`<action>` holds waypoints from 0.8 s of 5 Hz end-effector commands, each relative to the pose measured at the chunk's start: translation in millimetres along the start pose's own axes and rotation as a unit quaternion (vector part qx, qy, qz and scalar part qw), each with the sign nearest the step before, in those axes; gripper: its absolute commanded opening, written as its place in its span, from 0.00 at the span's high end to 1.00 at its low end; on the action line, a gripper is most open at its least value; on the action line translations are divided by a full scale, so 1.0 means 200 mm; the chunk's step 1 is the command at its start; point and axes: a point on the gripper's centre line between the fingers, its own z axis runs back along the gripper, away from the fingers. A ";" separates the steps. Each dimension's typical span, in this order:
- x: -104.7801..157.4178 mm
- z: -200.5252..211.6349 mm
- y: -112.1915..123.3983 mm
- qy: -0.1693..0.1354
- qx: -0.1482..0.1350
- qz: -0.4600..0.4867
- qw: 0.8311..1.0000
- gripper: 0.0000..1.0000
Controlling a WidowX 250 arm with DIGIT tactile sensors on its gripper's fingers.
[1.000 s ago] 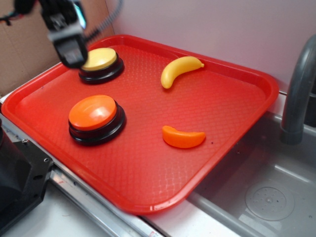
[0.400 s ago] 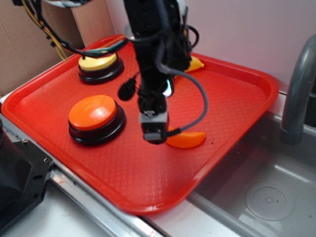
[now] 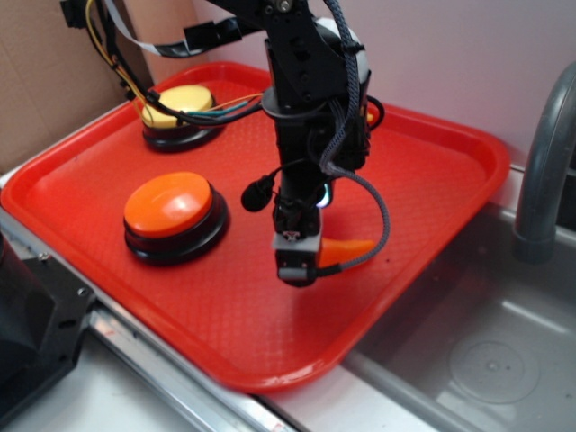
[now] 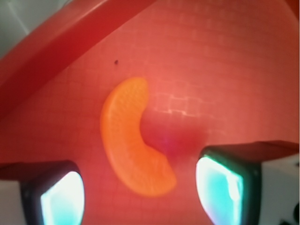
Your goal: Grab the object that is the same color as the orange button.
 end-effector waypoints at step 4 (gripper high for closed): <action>0.03 -0.07 -0.03 -0.050 -0.024 -0.017 0.998 1.00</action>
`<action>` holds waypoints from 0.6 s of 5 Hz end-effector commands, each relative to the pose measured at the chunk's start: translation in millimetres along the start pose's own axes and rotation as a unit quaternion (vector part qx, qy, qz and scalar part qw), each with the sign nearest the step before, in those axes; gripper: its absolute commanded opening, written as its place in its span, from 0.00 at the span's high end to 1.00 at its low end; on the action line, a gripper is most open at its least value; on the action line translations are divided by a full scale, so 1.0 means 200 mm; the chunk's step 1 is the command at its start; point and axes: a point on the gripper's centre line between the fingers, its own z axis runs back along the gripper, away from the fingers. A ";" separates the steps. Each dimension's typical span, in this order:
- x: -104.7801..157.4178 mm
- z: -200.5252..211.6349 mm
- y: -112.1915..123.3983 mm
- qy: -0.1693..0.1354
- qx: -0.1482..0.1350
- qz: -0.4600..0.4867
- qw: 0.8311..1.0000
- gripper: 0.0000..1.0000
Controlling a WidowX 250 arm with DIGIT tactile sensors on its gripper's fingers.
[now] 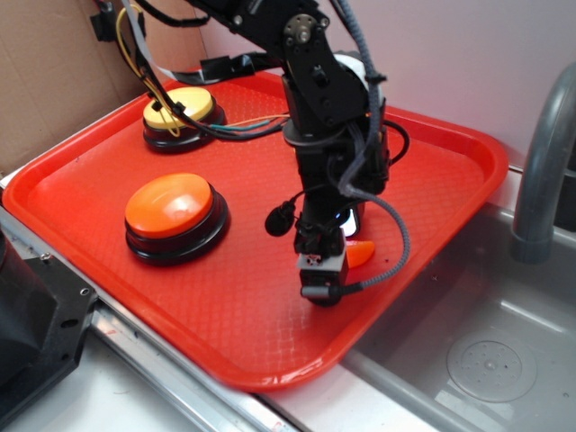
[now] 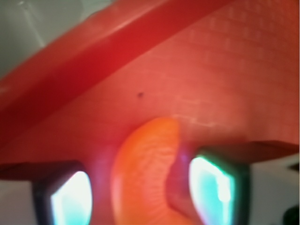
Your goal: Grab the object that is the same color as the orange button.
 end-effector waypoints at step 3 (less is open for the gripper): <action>-0.11 0.30 0.08 0.035 0.040 0.072 0.996 1.00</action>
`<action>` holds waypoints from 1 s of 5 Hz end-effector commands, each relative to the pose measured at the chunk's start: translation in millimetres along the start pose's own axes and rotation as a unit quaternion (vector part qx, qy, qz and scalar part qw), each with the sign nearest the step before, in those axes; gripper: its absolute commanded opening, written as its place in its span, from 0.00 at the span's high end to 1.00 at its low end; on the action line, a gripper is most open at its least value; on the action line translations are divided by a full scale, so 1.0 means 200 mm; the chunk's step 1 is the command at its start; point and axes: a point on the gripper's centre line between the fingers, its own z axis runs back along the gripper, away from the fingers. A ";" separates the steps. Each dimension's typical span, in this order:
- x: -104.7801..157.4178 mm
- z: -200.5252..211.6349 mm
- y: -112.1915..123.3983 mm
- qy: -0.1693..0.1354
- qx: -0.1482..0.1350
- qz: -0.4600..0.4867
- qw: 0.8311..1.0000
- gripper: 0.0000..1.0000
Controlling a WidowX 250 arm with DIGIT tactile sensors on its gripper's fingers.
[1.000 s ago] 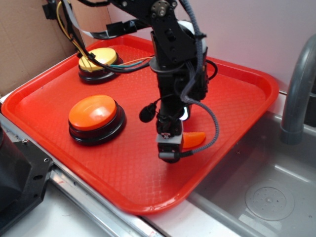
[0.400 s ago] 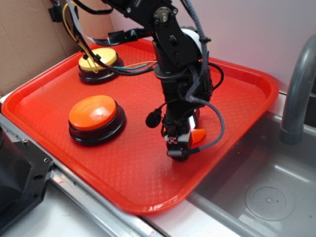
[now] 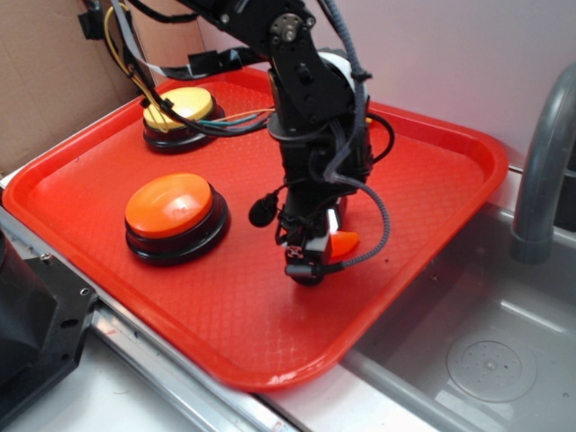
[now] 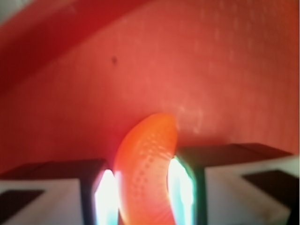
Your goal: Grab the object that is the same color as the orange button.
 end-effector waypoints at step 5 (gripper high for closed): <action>-0.41 0.95 0.01 0.001 0.057 0.533 0.844 1.00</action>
